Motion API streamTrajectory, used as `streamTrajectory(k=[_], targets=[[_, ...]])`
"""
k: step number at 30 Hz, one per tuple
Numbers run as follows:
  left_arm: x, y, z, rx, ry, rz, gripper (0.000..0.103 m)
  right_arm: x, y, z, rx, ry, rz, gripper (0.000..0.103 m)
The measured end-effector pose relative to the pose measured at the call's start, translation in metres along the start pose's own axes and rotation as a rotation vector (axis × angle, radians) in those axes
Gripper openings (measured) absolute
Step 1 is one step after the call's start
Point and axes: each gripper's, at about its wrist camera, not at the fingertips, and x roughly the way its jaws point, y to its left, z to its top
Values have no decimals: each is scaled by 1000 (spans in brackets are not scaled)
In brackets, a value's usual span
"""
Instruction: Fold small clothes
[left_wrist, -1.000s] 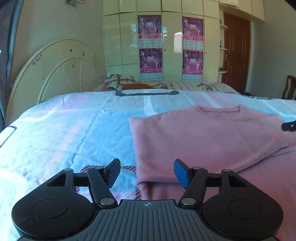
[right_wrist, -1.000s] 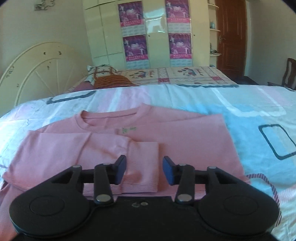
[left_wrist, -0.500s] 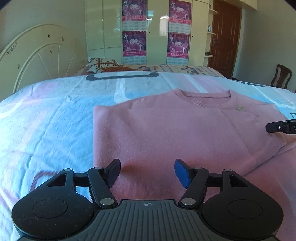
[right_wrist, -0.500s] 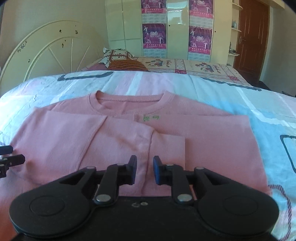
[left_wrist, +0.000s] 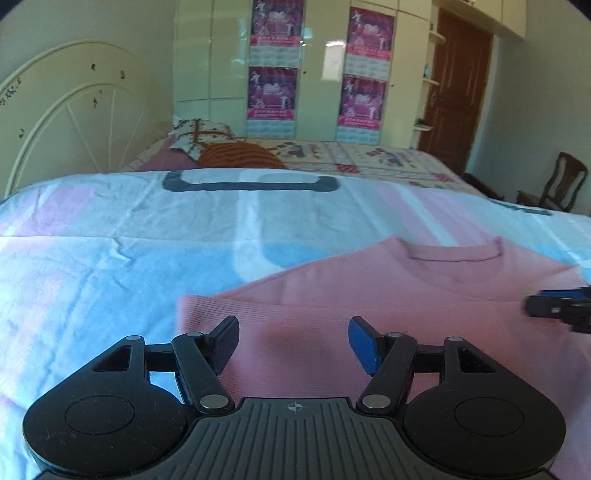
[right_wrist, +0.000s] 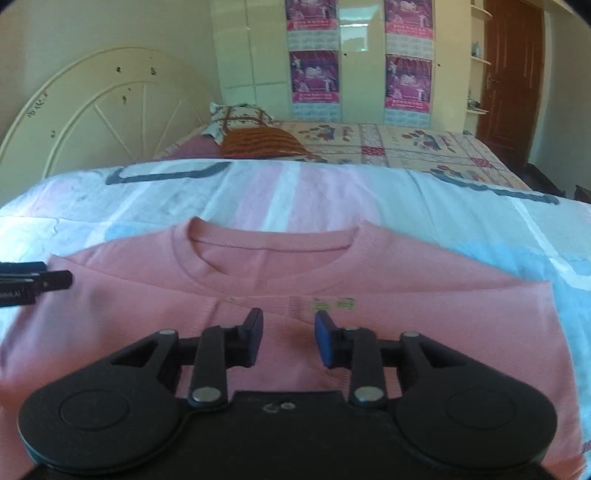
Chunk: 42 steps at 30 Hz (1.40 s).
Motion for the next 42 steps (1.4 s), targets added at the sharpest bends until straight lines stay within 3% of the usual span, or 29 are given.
streamTrajectory(k=[4,7,11,13,15,17,23,26,29,32,33,36,42], targets=[[-3,-42,-17,48,1,-50,64,11,38,-4,-72,29,115,23],[1,-43,-28,53,22,-18,64,11,45,-10,-140,40,96,26],[-15,-7,-40,24,17,68,64,-2,-8,-15,-56,44,-60,20],[-21,5,-45,10,6,41,64,-10,-35,-20,3,48,-40,15],[-25,-4,-44,41,13,58,64,-16,-36,-20,-14,52,-25,17],[-38,-15,-39,39,-16,23,64,-29,-25,-19,-41,27,-25,28],[-55,-78,-54,53,9,-102,64,-59,9,-44,-102,36,23,25],[-50,-91,-70,67,67,-82,64,-59,13,-62,-120,75,-13,23],[-65,-76,-72,35,46,-58,64,-68,-1,-67,-69,74,4,17],[-80,-49,-74,7,22,5,64,-87,-10,-61,-67,4,-42,26],[-79,-40,-77,-4,36,30,64,-87,-16,-60,-49,1,-59,24],[-75,-21,-86,-35,51,47,64,-66,-34,-65,-4,101,-127,23],[-82,-28,-87,-35,60,89,64,-71,-38,-66,1,78,-105,21]])
